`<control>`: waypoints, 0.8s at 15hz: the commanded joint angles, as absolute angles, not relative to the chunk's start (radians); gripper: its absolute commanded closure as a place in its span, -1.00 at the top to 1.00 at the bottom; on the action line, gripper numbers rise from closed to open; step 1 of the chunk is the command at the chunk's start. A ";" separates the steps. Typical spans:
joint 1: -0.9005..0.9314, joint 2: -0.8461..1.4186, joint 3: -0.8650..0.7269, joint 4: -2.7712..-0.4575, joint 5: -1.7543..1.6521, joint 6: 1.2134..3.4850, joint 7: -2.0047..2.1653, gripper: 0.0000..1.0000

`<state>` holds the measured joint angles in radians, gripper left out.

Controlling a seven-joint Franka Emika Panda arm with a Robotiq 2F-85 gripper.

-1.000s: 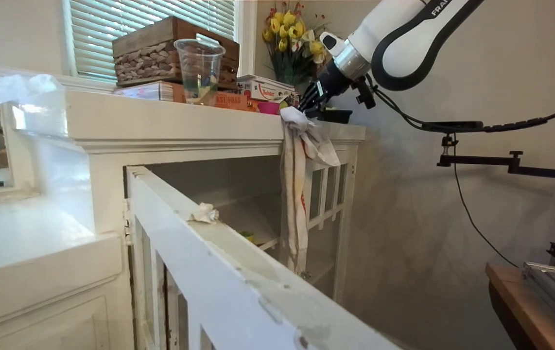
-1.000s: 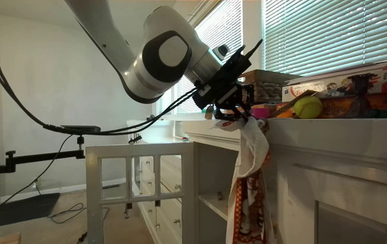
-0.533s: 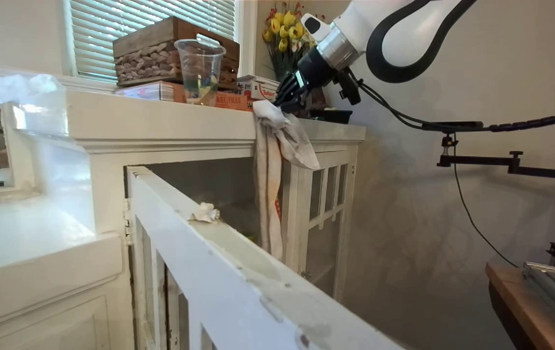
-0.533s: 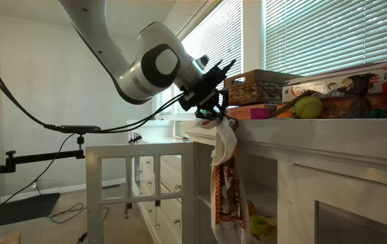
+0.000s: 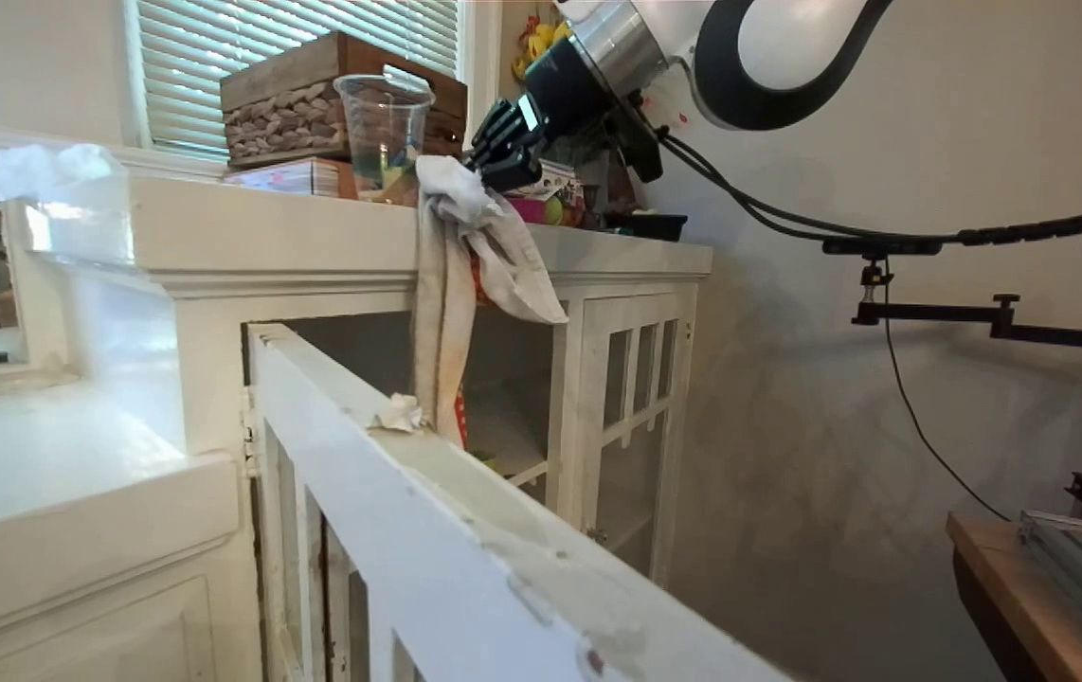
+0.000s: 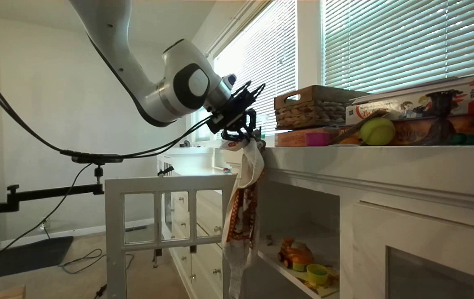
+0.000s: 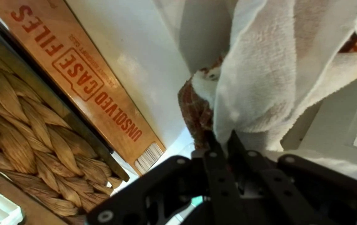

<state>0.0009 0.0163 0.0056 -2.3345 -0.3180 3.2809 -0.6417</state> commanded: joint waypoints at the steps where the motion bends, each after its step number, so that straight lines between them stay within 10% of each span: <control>1: 0.005 0.047 0.006 -2.288 -0.358 3.277 -0.605 -0.95; 12: -0.043 -0.040 -0.049 -2.321 -0.371 3.149 -0.620 -0.95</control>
<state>-0.0150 0.0006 -0.0245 -2.3244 -0.3199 3.2082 -0.6415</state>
